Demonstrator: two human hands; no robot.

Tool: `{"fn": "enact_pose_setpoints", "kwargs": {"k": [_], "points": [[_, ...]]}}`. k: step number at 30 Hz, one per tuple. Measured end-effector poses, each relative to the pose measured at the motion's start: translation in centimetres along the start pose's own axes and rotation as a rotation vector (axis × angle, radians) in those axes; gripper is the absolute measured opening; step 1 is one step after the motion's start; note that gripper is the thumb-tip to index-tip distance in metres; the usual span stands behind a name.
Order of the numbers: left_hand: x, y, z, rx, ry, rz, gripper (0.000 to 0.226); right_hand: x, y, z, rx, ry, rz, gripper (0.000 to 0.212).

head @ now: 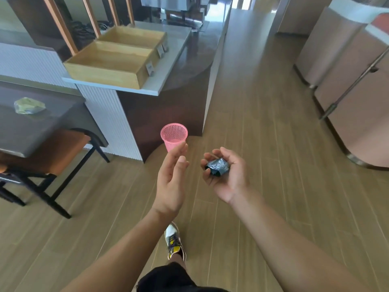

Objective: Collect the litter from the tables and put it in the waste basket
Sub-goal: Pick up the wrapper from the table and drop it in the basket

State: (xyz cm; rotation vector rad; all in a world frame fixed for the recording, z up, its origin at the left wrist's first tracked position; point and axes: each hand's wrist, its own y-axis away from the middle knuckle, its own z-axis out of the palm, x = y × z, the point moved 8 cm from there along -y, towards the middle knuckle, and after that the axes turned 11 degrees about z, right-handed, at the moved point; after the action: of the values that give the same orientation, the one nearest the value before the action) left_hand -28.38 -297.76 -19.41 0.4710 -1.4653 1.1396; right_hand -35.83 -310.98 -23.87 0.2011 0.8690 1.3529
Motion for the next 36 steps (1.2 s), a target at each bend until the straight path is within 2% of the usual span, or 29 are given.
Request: {"fn": "enact_pose_setpoints", "kwargs": {"k": [9,16,18,22,26,36], "points": [[-8.3,-17.5,-2.1,-0.021,-0.013,-0.055,0.039,-7.8,-15.5,7.8,0.005,0.012,0.034,0.019],[-13.4,-24.9,-3.1,0.030,-0.025,-0.117,0.038,-11.4,-24.3,9.6,0.047,0.032,0.072,0.031],[-15.4,-26.5,-3.2,0.061,-0.040,-0.152,0.039,-12.2,-27.0,9.5,0.059,0.044,0.093,0.033],[-19.3,-29.3,-2.6,0.120,-0.052,-0.198,0.036,-13.9,-32.6,8.7,0.053,0.054,0.145,0.025],[-24.8,-32.5,-1.4,0.192,-0.091,-0.210,0.039,-15.6,-40.3,6.5,0.074,0.077,0.223,0.029],[-45.2,-37.6,-1.7,0.365,-0.141,-0.306,0.045,-16.5,-62.6,-1.3,0.128,0.087,0.404,0.025]]}}
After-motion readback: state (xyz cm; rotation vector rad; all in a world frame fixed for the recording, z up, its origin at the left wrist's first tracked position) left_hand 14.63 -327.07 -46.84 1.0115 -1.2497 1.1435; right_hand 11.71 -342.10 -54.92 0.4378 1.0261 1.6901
